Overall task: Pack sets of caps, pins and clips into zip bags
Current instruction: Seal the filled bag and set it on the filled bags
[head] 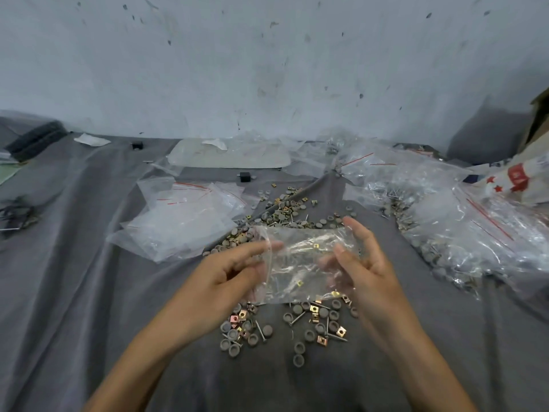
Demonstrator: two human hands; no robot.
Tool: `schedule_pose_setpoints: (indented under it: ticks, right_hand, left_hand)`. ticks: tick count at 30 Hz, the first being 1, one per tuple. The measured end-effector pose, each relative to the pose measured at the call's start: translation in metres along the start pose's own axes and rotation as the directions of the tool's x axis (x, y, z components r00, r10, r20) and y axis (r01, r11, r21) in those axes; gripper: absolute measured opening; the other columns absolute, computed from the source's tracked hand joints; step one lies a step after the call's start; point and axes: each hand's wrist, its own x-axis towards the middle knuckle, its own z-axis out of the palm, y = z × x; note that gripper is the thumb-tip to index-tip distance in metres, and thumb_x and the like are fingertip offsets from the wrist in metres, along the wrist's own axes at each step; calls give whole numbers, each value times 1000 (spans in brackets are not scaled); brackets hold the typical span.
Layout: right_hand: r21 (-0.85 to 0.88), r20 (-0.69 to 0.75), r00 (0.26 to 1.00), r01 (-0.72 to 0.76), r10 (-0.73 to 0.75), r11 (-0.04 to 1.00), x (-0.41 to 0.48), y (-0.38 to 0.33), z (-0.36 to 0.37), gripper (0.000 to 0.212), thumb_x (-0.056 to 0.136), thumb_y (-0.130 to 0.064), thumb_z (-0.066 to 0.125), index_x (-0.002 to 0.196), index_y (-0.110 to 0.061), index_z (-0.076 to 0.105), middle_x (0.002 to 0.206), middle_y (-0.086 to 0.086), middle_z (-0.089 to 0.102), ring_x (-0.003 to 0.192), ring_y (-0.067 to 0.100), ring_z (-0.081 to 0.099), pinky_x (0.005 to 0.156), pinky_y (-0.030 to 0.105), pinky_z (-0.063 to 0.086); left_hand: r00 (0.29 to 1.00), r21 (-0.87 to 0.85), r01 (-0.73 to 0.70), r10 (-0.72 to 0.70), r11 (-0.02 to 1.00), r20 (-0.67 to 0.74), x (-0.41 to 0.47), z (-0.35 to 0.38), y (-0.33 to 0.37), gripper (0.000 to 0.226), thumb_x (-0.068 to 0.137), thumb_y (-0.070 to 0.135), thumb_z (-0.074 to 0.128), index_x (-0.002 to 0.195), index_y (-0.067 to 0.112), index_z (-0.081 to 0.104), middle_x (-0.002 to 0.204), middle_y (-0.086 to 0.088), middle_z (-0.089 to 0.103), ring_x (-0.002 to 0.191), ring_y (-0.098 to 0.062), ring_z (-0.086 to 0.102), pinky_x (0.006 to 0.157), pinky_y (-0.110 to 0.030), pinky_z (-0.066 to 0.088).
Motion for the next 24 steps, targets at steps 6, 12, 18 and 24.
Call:
schedule_pose_setpoints:
  ticks: [6, 12, 18, 24]
  right_hand:
    - [97, -136, 990, 39, -26, 995, 4, 0, -17, 30, 85, -26, 71, 114, -27, 72, 76, 7, 66, 65, 15, 59, 56, 26, 52]
    - [-429, -39, 927, 322, -374, 844, 1, -31, -23, 7, 93, -30, 68, 99, -30, 71, 76, -13, 68, 70, 4, 60, 67, 21, 49]
    - [-663, 714, 693, 622, 101, 417, -25, -62, 9, 42, 78, -64, 76, 116, -59, 58, 154, -30, 29, 144, -13, 20, 110, 1, 16]
    - [-771, 636, 739, 620, 222, 144, -28, -52, 4, 29, 88, -63, 63, 103, -41, 52, 128, -24, 47, 120, -5, 38, 92, 8, 26]
  left_hand:
    - [996, -113, 82, -77, 990, 47, -5, -8, 1, 56, 105, 9, 47, 136, 56, 53, 65, -3, 52, 61, -10, 51, 58, -23, 47]
    - [993, 48, 69, -73, 996, 95, -5, -13, 8, 64, 95, 12, 47, 135, 63, 49, 56, 3, 51, 54, -7, 47, 53, -20, 44]
    - [928, 154, 5, -63, 988, 367, -8, 20, 11, 38, 80, 18, 43, 94, 47, 63, 62, 5, 55, 56, -9, 51, 50, -29, 42]
    - [933, 163, 110, -158, 981, 324, -14, 22, -2, 41, 82, 21, 42, 104, 37, 72, 56, 7, 55, 51, -6, 49, 49, -22, 41]
